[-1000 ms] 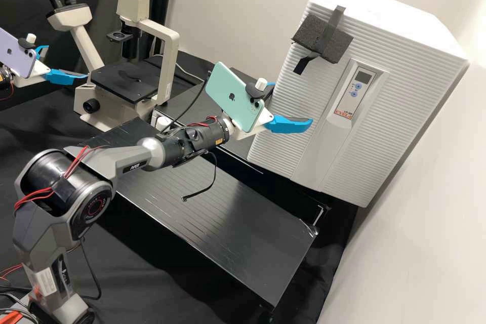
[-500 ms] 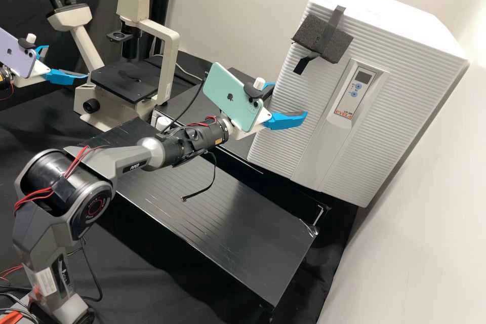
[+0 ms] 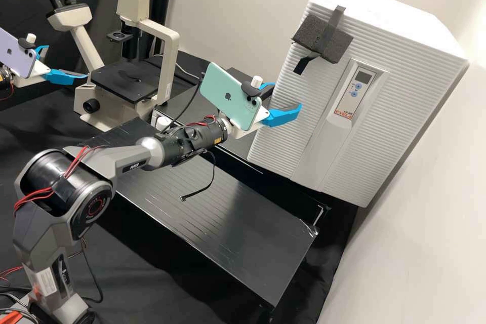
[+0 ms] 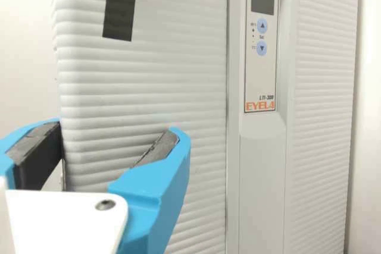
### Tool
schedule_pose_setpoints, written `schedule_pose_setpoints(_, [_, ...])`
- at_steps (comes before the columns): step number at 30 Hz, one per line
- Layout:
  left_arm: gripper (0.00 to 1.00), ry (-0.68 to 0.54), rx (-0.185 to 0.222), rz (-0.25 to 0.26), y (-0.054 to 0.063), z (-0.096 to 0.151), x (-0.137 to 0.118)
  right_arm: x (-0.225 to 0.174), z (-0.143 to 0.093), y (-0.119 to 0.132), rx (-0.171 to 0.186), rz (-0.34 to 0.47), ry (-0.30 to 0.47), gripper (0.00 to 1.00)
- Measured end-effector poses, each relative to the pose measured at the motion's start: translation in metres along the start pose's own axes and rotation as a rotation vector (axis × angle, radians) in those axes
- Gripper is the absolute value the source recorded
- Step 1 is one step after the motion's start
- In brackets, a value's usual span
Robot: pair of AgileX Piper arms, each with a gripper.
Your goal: Open the incubator door.
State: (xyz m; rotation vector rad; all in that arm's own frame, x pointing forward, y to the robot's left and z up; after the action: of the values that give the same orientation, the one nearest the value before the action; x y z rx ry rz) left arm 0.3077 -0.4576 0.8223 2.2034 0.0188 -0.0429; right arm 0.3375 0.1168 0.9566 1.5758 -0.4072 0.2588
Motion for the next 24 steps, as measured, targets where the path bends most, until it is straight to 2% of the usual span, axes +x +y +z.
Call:
schedule_pose_setpoints(8, [1.00,0.000,0.000,0.000,0.000,0.000,0.000,-0.001,0.000,0.000,-0.006,-0.007,0.003,0.00])
schedule_pose_setpoints(14, [1.00,0.000,0.000,0.000,0.000,0.000,0.000,-0.004,0.005,0.006,-0.025,-0.023,0.007,0.00])
schedule_pose_setpoints(24, [1.00,0.000,0.000,0.000,0.000,0.000,0.000,-0.019,0.017,0.024,-0.015,-0.034,0.022,0.00])
